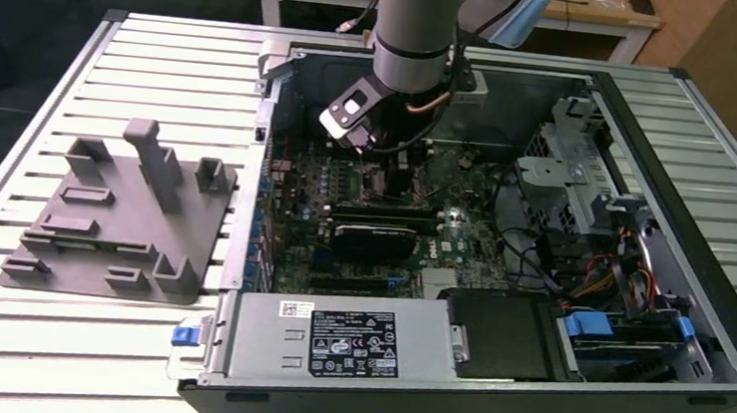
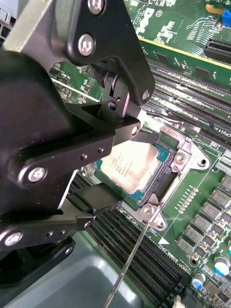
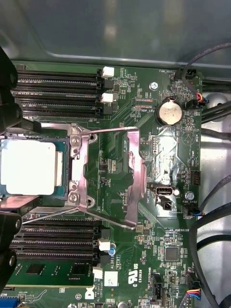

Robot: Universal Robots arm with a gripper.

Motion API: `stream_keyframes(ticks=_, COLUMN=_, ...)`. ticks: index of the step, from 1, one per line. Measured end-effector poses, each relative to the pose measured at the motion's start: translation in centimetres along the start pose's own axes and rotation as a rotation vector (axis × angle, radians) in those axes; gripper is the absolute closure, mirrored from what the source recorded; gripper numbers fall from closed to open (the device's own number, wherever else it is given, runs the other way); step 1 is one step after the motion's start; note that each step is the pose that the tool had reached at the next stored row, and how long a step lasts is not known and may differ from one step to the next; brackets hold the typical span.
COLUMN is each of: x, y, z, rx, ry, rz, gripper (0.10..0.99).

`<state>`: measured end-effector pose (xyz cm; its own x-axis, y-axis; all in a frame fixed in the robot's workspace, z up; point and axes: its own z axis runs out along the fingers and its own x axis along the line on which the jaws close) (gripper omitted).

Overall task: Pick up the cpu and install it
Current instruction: 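Place the cpu into insertion slot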

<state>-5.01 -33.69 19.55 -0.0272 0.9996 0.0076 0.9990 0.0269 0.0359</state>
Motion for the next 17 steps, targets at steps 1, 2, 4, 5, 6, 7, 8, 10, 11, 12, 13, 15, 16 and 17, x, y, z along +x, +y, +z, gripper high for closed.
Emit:
stream_keyframes(ticks=1, x=0.00, y=0.00, z=-0.04, rx=0.000, ry=-0.0002, rz=0.001, gripper=0.475)
stream_keyframes(ticks=2, x=-0.01, y=0.00, z=-0.09, rx=0.000, ry=-0.0003, rz=0.001, gripper=0.475)
stream_keyframes(ticks=4, x=0.00, y=0.01, z=-0.22, rx=0.000, ry=-0.0002, rz=0.002, gripper=0.475)
stream_keyframes(ticks=5, x=0.00, y=0.01, z=-0.31, rx=0.000, ry=-0.0003, rz=0.002, gripper=0.475)
stream_keyframes(ticks=6, x=0.00, y=0.01, z=-0.41, rx=0.000, ry=-0.0002, rz=0.003, gripper=0.475)
stream_keyframes(ticks=7, x=0.00, y=0.02, z=-0.48, rx=0.000, ry=-0.0002, rz=0.003, gripper=0.475)
stream_keyframes(ticks=8, x=0.00, y=0.02, z=-0.48, rx=0.000, ry=-0.0001, rz=0.004, gripper=0.475)
stream_keyframes(ticks=10, x=0.00, y=0.02, z=-0.49, rx=0.000, ry=-0.0001, rz=0.004, gripper=0.475)
stream_keyframes(ticks=11, x=0.00, y=0.02, z=-0.49, rx=0.000, ry=-0.0002, rz=0.004, gripper=0.475)
stream_keyframes(ticks=12, x=0.00, y=0.02, z=-0.49, rx=0.000, ry=-0.0002, rz=0.004, gripper=0.475)
stream_keyframes(ticks=13, x=0.00, y=0.02, z=-0.49, rx=0.000, ry=-0.0002, rz=0.004, gripper=0.475)
stream_keyframes(ticks=15, x=0.00, y=0.02, z=-0.49, rx=0.000, ry=-0.0003, rz=0.005, gripper=0.486)
stream_keyframes(ticks=16, x=0.00, y=0.02, z=-0.49, rx=0.000, ry=-0.0002, rz=0.005, gripper=0.486)
stream_keyframes(ticks=17, x=0.00, y=0.02, z=-0.49, rx=0.000, ry=-0.0003, rz=0.005, gripper=0.553)
